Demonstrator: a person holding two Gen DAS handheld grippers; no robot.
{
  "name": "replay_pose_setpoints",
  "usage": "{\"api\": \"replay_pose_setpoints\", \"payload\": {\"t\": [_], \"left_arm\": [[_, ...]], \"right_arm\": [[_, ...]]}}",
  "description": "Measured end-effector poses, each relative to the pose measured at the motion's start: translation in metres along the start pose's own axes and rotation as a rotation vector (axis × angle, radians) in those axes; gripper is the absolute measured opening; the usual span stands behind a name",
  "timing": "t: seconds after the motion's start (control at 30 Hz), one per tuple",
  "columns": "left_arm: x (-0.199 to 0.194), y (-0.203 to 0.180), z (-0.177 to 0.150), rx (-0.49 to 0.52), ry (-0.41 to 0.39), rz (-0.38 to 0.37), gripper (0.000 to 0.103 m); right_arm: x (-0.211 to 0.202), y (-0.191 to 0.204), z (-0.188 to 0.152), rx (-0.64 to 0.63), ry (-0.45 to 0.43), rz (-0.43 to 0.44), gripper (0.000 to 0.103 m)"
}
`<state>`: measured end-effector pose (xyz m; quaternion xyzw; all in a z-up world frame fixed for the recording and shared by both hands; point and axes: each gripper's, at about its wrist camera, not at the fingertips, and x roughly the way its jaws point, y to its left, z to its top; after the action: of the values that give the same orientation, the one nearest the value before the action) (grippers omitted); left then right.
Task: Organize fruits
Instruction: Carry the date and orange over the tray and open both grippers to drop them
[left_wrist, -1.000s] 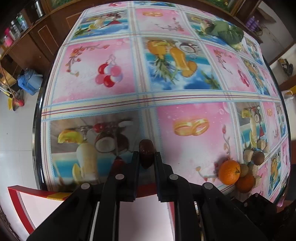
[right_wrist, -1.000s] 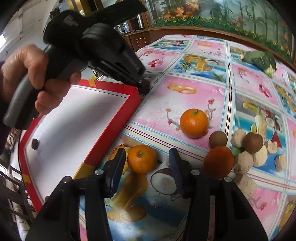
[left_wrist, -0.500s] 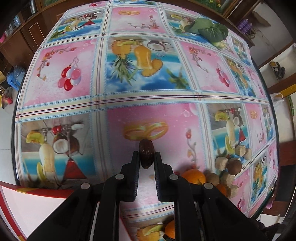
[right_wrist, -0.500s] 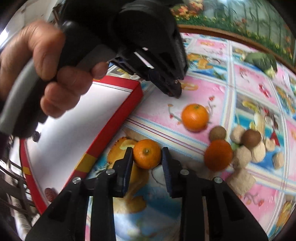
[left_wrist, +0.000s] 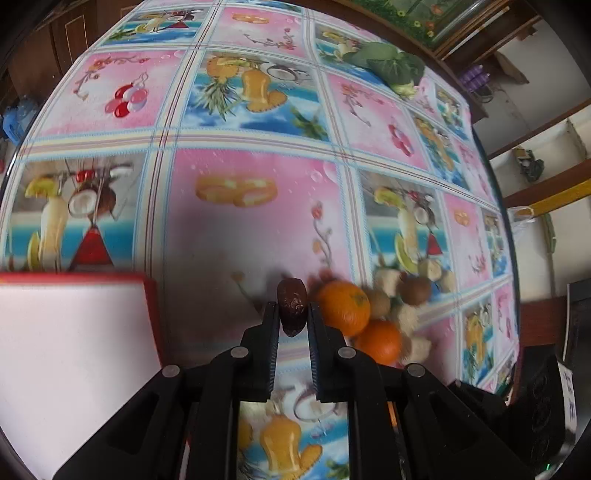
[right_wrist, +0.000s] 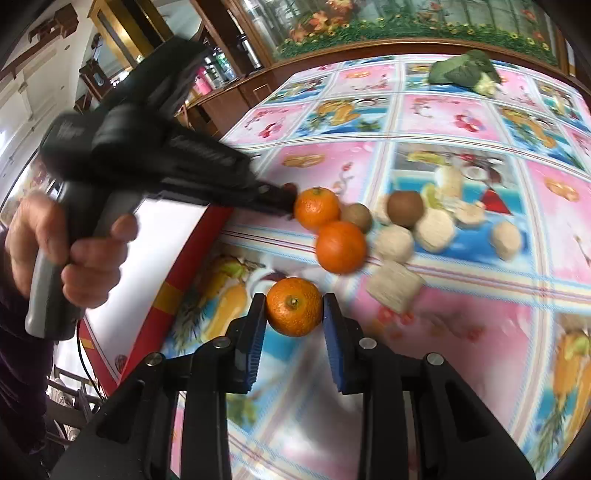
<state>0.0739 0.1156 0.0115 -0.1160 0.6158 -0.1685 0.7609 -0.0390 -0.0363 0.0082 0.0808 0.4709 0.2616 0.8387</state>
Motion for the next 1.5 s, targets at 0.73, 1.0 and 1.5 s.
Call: {"api": "replay_pose_setpoints", "payload": {"t": [0.73, 1.0, 1.5], "left_arm": [[-0.093, 0.006, -0.148, 0.03, -0.298, -0.058, 0.014], [-0.133, 0.048, -0.195, -0.014, -0.44, 0.135, 0.014], [-0.122, 0.1, -0.215, -0.057, -0.424, 0.386, 0.014]], "right_arm": [[-0.034, 0.043, -0.02, -0.078, -0.069, -0.044, 0.033], [0.0, 0.116, -0.008, -0.221, -0.033, -0.001, 0.033], [0.07, 0.18, -0.007, -0.309, 0.064, 0.005, 0.033]]}}
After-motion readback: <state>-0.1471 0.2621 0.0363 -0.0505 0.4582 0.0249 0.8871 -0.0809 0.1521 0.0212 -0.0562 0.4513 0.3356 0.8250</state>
